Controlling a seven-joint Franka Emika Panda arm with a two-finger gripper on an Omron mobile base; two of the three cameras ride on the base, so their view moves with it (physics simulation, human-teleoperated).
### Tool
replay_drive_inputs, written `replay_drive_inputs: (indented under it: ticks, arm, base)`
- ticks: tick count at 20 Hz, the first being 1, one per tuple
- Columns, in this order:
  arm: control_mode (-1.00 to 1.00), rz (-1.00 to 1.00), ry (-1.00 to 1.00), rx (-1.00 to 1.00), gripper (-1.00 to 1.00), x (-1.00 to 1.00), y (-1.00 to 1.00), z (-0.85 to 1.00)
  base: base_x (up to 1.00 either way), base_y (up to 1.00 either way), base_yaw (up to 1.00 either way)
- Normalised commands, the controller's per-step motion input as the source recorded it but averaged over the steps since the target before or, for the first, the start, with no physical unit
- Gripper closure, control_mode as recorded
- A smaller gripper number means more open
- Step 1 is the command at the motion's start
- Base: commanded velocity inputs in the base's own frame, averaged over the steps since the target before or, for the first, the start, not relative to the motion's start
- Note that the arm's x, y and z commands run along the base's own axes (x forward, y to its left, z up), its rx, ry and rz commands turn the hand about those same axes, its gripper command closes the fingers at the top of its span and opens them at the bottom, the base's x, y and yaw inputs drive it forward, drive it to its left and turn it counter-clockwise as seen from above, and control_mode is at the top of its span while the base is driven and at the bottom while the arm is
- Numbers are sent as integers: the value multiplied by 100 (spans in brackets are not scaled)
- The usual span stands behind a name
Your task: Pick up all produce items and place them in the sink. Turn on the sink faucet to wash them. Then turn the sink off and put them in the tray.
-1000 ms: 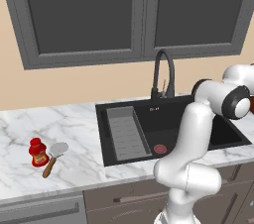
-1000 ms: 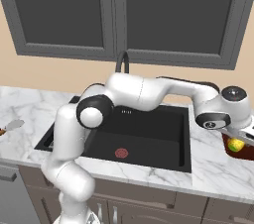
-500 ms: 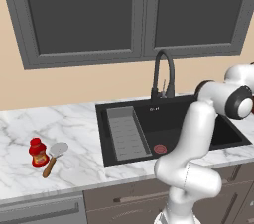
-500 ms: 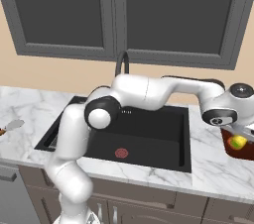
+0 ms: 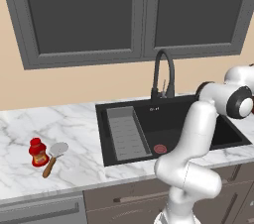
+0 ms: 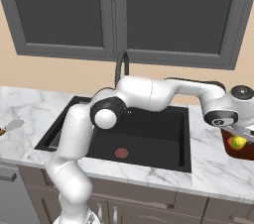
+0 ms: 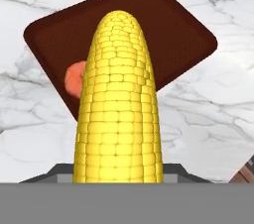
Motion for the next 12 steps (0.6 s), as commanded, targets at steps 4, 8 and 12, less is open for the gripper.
replay_drive_inputs:
  ticks: [4, 8, 12]
  arm:
    - [-100, 0, 0, 0, 100, 15, -10, -11]
    - [-100, 0, 1, 0, 100, 24, -17, -11]
    - [-100, 0, 2, 0, 100, 24, -22, -6]
  base:
    - [0, 0, 0]
    - [0, 0, 0]
    - [0, 0, 0]
